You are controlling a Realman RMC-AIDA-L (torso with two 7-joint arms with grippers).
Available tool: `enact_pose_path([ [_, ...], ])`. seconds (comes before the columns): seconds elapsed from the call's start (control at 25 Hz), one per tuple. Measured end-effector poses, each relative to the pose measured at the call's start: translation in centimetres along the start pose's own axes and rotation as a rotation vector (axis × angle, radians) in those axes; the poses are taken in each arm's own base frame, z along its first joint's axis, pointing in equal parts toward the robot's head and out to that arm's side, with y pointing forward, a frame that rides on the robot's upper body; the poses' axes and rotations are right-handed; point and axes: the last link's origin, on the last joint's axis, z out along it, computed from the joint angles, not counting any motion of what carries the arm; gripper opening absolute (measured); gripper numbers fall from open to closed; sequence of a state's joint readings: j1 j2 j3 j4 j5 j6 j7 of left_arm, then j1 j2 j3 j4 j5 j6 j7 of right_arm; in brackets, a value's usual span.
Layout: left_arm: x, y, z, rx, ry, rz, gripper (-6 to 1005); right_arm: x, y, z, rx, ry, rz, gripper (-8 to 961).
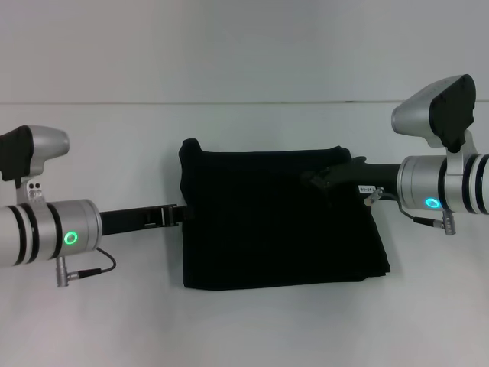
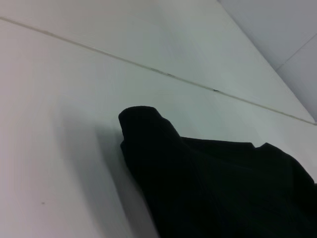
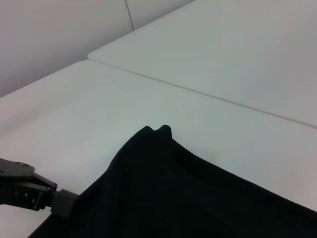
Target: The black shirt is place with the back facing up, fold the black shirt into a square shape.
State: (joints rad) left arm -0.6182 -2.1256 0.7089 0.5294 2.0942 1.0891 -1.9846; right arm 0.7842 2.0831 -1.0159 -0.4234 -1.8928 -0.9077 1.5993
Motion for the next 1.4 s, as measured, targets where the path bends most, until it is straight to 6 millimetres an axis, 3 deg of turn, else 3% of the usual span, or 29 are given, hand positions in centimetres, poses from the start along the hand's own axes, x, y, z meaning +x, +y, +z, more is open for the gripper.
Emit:
enact_pose_path([
  [0.48, 0.4, -0.6, -1.2, -0.012, 0.001, -0.014, 19, 0.4, 1.3, 0.1, -0.078, 0.007, -0.027, -2],
  [0.96, 0.4, -0.8, -1.2, -0.001, -0.003, -0.012, 18, 3.0, 1.9, 0.3, -0.103, 0.097, -0.093, -2],
  [1.4, 0.1, -0.9, -1.0, 0.008, -0.014, -0.01, 17, 1.9, 2.2, 0.1, -0.13, 0.052, -0.113, -2],
])
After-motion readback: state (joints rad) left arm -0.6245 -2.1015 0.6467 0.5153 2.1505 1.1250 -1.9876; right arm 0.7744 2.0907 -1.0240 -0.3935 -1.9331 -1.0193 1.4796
